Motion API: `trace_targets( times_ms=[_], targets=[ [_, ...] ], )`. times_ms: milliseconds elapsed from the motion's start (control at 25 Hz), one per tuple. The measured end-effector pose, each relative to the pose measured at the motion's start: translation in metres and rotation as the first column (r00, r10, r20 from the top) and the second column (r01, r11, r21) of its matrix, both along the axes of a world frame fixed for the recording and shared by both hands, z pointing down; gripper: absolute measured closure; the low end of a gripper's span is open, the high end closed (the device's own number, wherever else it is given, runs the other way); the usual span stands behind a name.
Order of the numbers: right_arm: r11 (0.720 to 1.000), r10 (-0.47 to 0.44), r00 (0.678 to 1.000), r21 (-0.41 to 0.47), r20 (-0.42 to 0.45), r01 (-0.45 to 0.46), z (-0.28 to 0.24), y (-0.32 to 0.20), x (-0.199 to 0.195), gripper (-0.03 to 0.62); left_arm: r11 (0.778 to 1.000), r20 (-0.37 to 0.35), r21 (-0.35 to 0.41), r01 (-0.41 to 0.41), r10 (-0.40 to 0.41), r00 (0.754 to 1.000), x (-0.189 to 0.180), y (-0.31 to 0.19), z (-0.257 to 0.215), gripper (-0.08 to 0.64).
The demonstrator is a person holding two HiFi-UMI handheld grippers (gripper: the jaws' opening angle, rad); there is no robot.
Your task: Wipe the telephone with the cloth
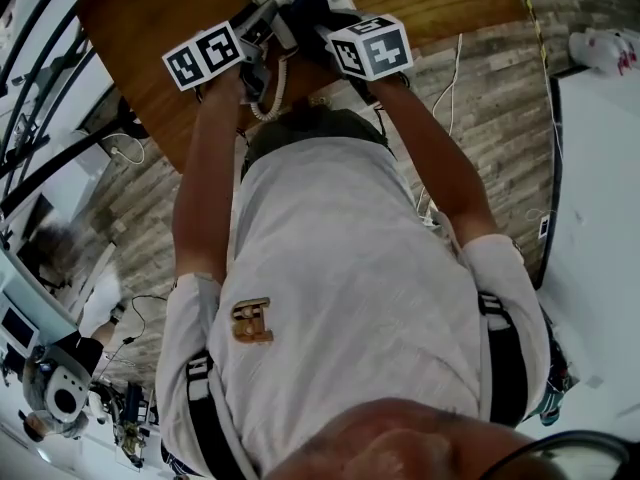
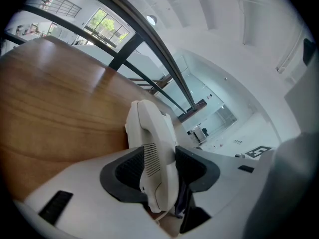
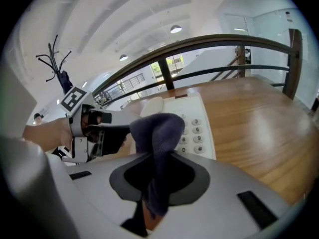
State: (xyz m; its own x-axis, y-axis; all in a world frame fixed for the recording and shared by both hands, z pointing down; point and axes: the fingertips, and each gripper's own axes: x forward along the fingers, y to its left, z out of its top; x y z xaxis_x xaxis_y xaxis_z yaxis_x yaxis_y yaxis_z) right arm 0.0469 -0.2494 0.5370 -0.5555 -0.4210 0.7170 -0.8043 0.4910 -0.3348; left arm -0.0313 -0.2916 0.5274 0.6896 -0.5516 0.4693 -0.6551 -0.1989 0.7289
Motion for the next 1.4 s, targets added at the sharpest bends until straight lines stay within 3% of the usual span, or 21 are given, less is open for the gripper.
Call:
trace_targets(
  times_ms=[480,720,1120,1280,1400],
  targets=[
    [0.995,0.099,0.987,0.017,-0.13,-0.098,0.017,-0.032,0.081,0.512,1.0,0.004,0.003,-0.004,0.004,1.0,0.0,0.0,0.002,0.348],
    [0.993,0.116,0.983,0.034,-0.144,-0.113,0.007,-0.033,0.095,0.514,1.0,0.011,0.005,-0.005,0.005,1.0,0.0,-0.001,0.002,0.348],
    [0.981,0.107,0.994,0.162,0.001,-0.106,-0.07,-0.03,0.082,0.512,0.999,0.016,0.055,-0.001,0.0,1.0,-0.001,0.001,-0.017,0.348],
    [0.967,0.084,0.993,0.236,0.082,-0.102,-0.103,-0.032,0.07,0.512,0.989,0.01,0.146,0.022,-0.023,1.0,-0.011,0.0,-0.048,0.35],
    [0.946,0.057,0.987,0.308,0.153,-0.102,-0.136,-0.037,0.057,0.513,0.967,-0.009,0.253,0.022,-0.021,1.0,-0.014,-0.004,-0.083,0.358]
  ],
)
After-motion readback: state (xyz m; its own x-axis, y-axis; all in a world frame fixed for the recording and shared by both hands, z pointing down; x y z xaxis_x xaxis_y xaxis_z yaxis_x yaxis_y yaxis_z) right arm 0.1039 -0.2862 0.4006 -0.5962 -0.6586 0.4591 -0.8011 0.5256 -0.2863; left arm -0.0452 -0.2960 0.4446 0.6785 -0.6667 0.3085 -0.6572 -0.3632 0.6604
